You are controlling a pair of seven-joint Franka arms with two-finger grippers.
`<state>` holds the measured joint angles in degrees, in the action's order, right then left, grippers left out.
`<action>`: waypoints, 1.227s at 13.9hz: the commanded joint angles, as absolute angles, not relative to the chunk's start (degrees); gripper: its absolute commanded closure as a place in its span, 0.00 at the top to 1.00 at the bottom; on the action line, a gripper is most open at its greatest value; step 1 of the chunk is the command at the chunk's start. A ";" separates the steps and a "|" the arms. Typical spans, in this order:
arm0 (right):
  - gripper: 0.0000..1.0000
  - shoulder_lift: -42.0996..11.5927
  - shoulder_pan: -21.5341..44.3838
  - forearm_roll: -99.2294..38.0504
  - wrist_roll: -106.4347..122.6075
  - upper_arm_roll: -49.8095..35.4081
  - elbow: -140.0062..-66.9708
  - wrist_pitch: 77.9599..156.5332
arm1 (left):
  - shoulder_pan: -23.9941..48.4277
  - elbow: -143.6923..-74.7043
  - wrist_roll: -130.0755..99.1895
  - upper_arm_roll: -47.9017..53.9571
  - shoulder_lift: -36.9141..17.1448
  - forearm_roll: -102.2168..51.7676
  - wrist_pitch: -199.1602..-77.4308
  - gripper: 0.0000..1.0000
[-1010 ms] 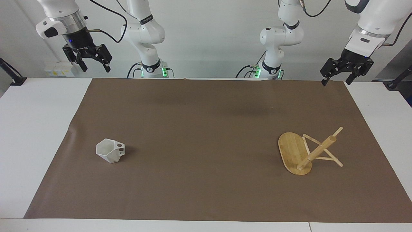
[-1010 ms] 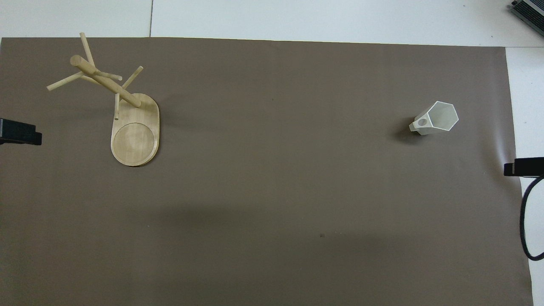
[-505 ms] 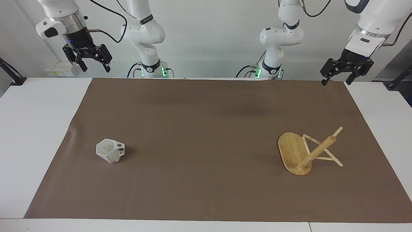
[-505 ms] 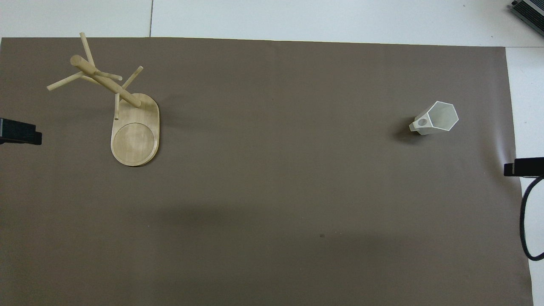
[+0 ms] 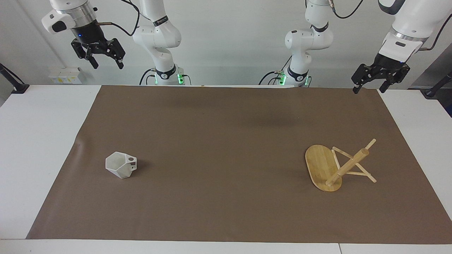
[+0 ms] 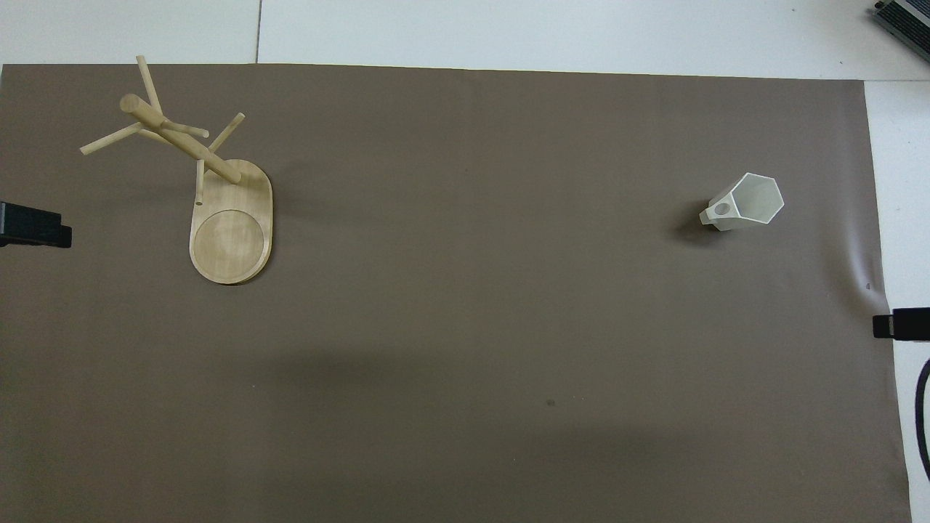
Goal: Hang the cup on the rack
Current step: 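Reach the right gripper toward the white hexagonal cup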
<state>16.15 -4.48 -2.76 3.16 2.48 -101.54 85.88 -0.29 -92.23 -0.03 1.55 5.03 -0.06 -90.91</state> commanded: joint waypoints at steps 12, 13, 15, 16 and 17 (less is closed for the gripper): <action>1.00 2.04 -8.17 -2.29 17.91 2.20 -114.34 125.40 | -0.17 -96.06 -0.97 1.41 6.94 0.88 -93.42 1.00; 1.00 0.72 -8.87 -2.29 18.71 2.20 -114.35 126.90 | -0.18 -95.98 -0.97 1.41 6.94 0.88 -94.04 1.00; 1.00 -1.66 -8.96 -2.29 18.63 2.20 -114.35 129.19 | -0.26 -95.98 -0.88 1.41 6.94 0.88 -94.48 1.00; 1.00 -3.67 -9.05 -2.29 18.72 2.20 -114.35 131.03 | -0.26 -95.89 -0.88 1.41 6.94 0.88 -94.48 1.00; 1.00 -5.52 -9.31 -2.29 18.72 2.11 -114.35 133.39 | -0.26 -95.80 -0.88 1.41 6.86 0.88 -94.48 1.00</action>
